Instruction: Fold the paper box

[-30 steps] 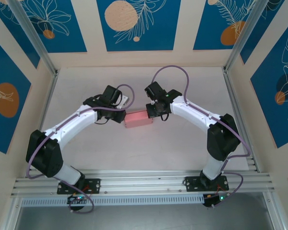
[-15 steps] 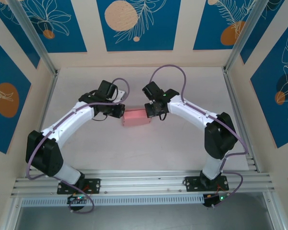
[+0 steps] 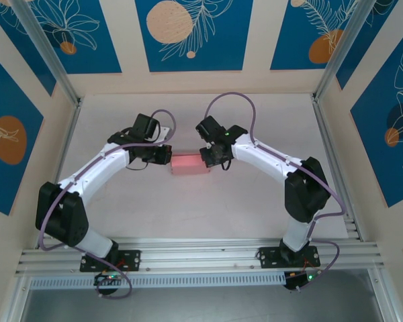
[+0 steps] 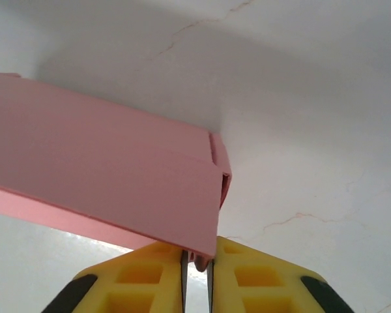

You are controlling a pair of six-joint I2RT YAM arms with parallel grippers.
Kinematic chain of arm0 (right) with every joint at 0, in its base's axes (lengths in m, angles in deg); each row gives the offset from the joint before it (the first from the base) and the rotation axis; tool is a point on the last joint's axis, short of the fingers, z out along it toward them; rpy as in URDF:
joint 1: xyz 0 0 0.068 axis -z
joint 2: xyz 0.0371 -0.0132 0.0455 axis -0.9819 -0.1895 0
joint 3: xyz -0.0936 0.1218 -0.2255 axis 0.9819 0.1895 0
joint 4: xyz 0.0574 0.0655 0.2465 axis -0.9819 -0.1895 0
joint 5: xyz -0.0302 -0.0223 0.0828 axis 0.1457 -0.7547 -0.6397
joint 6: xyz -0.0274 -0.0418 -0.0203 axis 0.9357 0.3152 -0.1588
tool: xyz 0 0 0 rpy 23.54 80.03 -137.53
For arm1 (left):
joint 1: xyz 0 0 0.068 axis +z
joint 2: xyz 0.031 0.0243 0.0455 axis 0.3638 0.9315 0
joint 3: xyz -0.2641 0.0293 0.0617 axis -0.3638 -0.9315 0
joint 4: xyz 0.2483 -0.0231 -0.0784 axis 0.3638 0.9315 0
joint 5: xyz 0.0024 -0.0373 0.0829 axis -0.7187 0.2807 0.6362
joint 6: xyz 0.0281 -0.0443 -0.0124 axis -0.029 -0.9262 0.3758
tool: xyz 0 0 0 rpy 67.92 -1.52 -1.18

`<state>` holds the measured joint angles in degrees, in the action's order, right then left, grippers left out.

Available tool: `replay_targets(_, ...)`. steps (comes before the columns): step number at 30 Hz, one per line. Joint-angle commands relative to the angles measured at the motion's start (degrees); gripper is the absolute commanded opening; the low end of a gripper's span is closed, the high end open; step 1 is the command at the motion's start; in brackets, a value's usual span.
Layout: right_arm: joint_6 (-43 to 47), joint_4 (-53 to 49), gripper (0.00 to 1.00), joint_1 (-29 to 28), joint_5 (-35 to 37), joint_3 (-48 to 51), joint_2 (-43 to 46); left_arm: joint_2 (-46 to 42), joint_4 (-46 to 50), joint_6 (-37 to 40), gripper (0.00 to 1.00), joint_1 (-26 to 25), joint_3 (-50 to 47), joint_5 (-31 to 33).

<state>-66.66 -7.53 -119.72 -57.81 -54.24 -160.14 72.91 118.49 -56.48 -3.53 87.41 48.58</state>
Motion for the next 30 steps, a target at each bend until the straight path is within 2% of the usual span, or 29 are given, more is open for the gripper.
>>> replay_targets(1, 1.69, -0.52, 0.23, 0.41, -4.28, -0.66, 2.45, 0.64, -1.58, 1.15, 0.00, 0.54, -0.36, 0.71)
replay_targets(8, 8.71, 1.62, 0.42, 1.24, -4.10, -0.11, 6.08, 1.46, -1.64, 3.02, 0.00, 0.69, 0.12, 1.53)
replay_targets(13, 17.67, 7.44, 0.67, 2.50, -6.29, 2.13, 9.77, 1.87, -1.47, 3.93, 0.00, 0.78, 0.42, 1.81)
replay_targets(18, 26.70, 10.07, 0.92, 3.99, -11.75, 1.86, 9.09, 2.01, -1.48, 4.16, 0.00, 0.79, 0.30, 1.64)
replay_targets(20, 31.37, 10.07, 0.96, 3.74, -14.23, 1.95, 8.12, 1.84, -1.18, 4.49, 0.00, 0.87, 0.46, 1.73)
replay_targets(24, 38.32, 9.99, 1.00, 2.92, -14.13, 1.72, 5.59, 1.50, 0.25, 6.00, 0.09, 0.87, 1.29, 2.07)
replay_targets(30, 44.74, 9.65, 1.00, 2.11, -16.82, -0.05, 1.56, 1.63, 2.00, 8.31, 0.27, 1.37, 2.74, 2.39)
